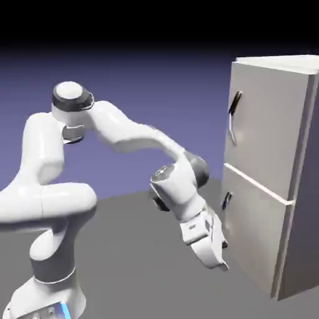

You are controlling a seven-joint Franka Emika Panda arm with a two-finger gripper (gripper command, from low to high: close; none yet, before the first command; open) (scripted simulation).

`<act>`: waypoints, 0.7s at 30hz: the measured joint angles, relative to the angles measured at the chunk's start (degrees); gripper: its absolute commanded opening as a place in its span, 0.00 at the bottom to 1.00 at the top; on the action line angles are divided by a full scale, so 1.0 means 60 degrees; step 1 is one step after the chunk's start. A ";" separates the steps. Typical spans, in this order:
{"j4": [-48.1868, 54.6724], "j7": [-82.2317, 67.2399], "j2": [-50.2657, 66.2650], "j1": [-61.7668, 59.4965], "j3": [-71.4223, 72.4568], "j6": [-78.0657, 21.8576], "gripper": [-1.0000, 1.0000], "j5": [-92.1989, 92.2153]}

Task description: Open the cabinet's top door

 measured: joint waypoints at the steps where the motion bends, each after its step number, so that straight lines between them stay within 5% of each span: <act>1: 0.0032 -0.0211 0.0336 0.0306 -0.0323 -0.0098 0.50 0.0415; 11: 0.0347 -0.2316 0.3693 0.3364 -0.3555 -0.1073 0.50 0.4569; 17: 0.1662 -0.2437 0.3476 0.2022 -0.3119 -0.1186 0.50 0.5194; 18: 0.1688 -0.2438 0.3471 0.1994 -0.3109 -0.1188 0.00 0.5204; 21: 0.1398 -0.2598 0.3450 0.2133 -0.3247 -0.1601 0.00 0.5218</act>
